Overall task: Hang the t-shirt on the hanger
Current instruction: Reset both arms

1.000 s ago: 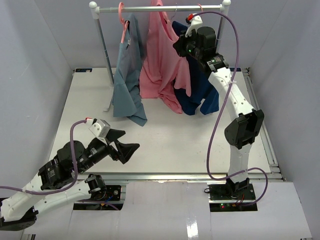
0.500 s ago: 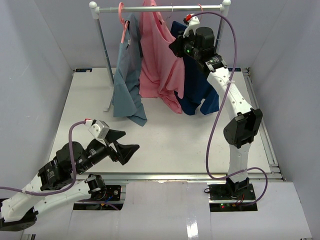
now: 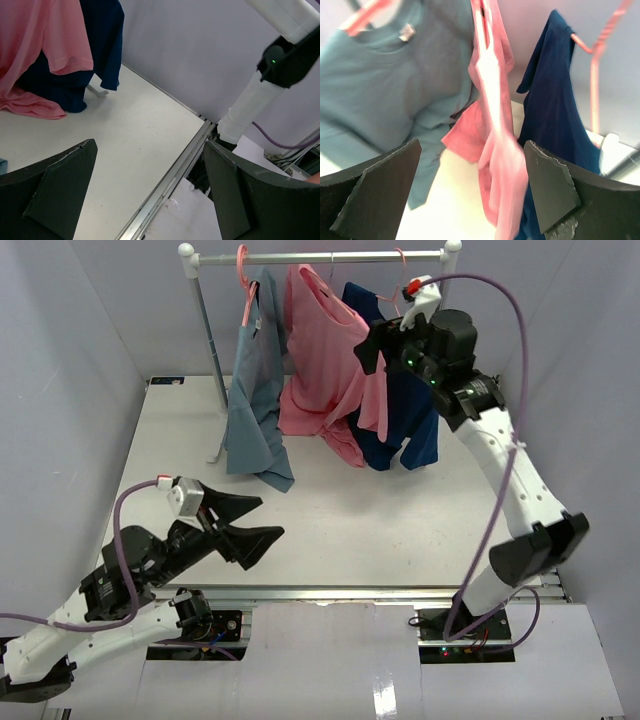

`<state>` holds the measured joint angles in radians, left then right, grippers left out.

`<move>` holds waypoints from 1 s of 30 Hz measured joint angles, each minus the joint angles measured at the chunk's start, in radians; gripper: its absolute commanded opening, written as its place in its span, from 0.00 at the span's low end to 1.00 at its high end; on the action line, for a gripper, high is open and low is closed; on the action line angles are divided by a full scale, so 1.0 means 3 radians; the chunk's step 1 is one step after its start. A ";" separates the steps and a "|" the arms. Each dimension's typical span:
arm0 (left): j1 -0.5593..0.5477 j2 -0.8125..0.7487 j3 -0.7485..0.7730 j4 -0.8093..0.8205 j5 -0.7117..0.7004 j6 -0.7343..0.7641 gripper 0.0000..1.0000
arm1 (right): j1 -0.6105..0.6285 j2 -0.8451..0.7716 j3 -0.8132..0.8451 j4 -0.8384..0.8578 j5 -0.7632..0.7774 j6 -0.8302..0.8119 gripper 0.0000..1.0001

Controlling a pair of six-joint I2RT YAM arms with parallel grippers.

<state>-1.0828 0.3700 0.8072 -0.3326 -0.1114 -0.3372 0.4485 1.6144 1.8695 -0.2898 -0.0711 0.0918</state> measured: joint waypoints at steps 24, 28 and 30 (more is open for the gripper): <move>0.0000 0.1109 -0.0645 0.1228 -0.0501 0.0186 0.98 | 0.0502 -0.2975 -0.3374 -0.0428 0.0662 0.0593 0.90; 0.0000 0.0825 -0.0961 0.1402 -0.0388 0.0256 0.98 | 0.0791 -0.3346 -0.3669 -0.0318 0.0889 0.0589 0.90; 0.0000 0.0680 -0.1102 0.1486 -0.0354 0.0293 0.98 | 0.0915 -0.3414 -0.3722 -0.0299 0.0975 0.0591 0.90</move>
<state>-1.0828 0.5739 0.4767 0.1131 -0.2176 -0.2493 0.7231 0.5903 0.7528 -0.3794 0.2214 0.2691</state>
